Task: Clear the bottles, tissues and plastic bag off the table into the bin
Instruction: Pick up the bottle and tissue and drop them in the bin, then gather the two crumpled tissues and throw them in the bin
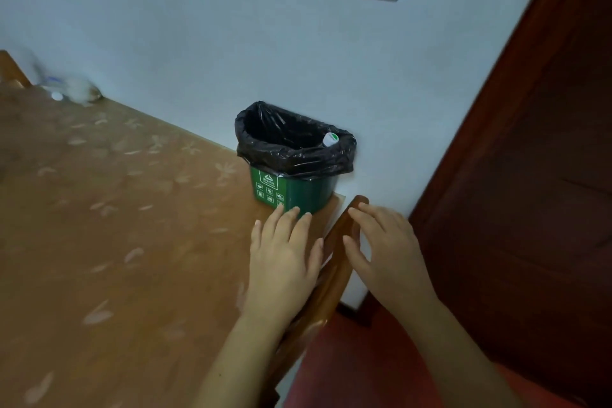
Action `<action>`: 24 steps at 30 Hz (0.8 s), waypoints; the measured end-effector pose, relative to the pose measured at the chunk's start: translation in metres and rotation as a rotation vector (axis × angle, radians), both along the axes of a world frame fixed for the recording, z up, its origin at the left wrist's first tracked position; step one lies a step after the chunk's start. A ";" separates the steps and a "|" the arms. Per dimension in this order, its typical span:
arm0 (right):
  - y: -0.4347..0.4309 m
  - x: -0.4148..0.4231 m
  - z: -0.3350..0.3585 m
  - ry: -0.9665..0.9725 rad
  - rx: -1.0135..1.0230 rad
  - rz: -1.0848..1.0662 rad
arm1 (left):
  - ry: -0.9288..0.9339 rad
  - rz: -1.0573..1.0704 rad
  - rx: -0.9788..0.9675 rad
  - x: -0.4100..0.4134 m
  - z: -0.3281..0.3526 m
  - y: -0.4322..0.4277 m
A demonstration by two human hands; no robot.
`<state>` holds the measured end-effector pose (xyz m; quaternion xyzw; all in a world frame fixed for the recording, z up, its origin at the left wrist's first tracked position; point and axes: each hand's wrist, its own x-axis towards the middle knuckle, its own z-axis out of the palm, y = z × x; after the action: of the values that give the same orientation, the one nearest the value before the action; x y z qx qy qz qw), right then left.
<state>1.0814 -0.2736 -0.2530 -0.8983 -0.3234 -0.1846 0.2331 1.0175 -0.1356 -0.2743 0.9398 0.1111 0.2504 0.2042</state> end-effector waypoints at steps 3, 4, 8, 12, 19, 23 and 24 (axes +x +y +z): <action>-0.008 -0.029 0.003 0.001 0.014 0.012 | -0.028 0.012 0.003 -0.029 0.005 -0.011; -0.012 -0.042 0.003 0.004 0.020 0.023 | -0.036 0.020 0.011 -0.042 0.007 -0.016; -0.029 -0.090 0.001 0.015 0.066 0.048 | -0.027 0.048 0.027 -0.093 0.008 -0.036; -0.042 -0.147 -0.002 0.027 0.101 0.085 | 0.001 0.080 0.058 -0.153 0.003 -0.053; -0.030 -0.224 0.008 0.120 0.052 0.192 | 0.021 0.172 0.071 -0.245 0.010 -0.051; -0.005 -0.266 0.019 0.125 0.034 0.285 | -0.019 0.251 0.063 -0.294 0.018 -0.035; 0.002 -0.277 0.020 0.120 0.036 0.307 | -0.026 0.273 0.062 -0.307 0.019 -0.029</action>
<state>0.8045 -0.2711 -0.2327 -0.8434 -0.4392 -0.0987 0.2933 0.7103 -0.1650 -0.2552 0.9184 0.2278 0.2912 0.1406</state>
